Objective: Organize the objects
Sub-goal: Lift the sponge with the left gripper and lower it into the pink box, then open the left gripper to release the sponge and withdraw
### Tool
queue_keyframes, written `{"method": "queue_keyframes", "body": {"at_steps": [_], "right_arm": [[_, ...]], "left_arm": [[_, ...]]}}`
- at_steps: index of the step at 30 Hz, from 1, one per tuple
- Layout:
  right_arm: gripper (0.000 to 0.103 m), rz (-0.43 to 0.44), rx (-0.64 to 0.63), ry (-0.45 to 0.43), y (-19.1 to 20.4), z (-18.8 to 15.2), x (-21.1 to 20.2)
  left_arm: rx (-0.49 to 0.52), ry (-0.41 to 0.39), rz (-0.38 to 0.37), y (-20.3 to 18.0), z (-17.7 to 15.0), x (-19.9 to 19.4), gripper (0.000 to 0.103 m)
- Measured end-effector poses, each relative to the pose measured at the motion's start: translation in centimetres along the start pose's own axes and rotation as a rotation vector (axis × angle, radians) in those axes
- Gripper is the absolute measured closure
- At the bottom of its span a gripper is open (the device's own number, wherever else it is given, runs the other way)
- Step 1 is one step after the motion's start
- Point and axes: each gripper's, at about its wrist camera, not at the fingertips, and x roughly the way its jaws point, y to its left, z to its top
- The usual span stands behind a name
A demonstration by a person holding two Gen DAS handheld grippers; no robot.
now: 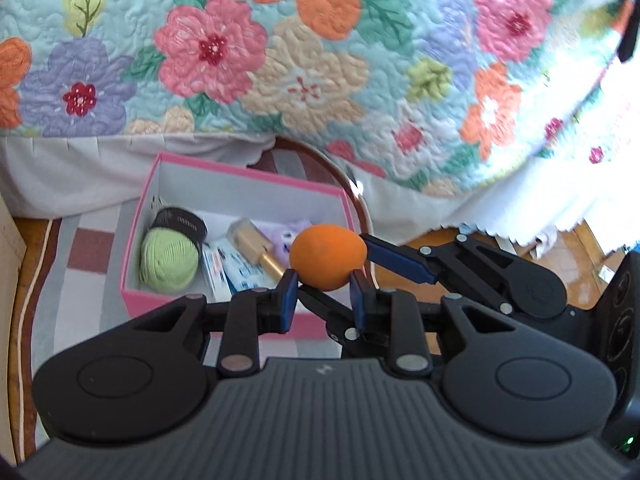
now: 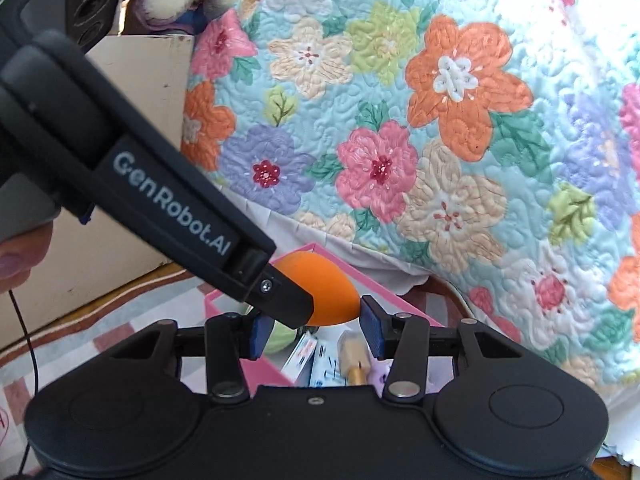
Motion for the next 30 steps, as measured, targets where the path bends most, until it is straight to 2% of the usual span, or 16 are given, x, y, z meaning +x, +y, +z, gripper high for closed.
{"method": "queue_keyframes", "body": {"at_steps": [2, 6, 11, 15, 18, 21, 25, 30], "right_arm": [[0.051, 0.022, 0.034, 0.028, -1.4, 0.8, 1.7], [0.051, 0.096, 0.144, 0.094, -4.0, 1.2, 5.1], [0.051, 0.157, 0.241, 0.173, -5.7, -0.3, 9.4], [0.051, 0.204, 0.339, 0.256, -6.6, -2.0, 12.8], [0.051, 0.214, 0.389, 0.311, -6.8, -3.3, 14.8], [0.051, 0.229, 0.441, 0.344, -7.2, -4.4, 16.7], [0.051, 0.227, 0.437, 0.374, -6.6, -5.2, 18.6], [0.048, 0.202, 0.428, 0.383, -6.5, -5.4, 20.7]], "left_arm": [[-0.01, 0.013, -0.013, 0.8, 1.2, 1.5, 0.073], [-0.021, 0.035, 0.019, 1.8, 2.6, 4.4, 0.073], [-0.056, 0.093, 0.066, 3.6, 3.0, 8.7, 0.073], [-0.122, 0.137, 0.092, 5.6, 2.4, 11.9, 0.073], [-0.168, 0.161, 0.103, 6.8, 1.9, 14.1, 0.073], [-0.18, 0.146, 0.115, 7.7, 1.1, 15.4, 0.073], [-0.24, 0.151, 0.118, 9.6, 0.8, 16.9, 0.073], [-0.264, 0.131, 0.13, 11.0, 1.0, 18.4, 0.073]]}}
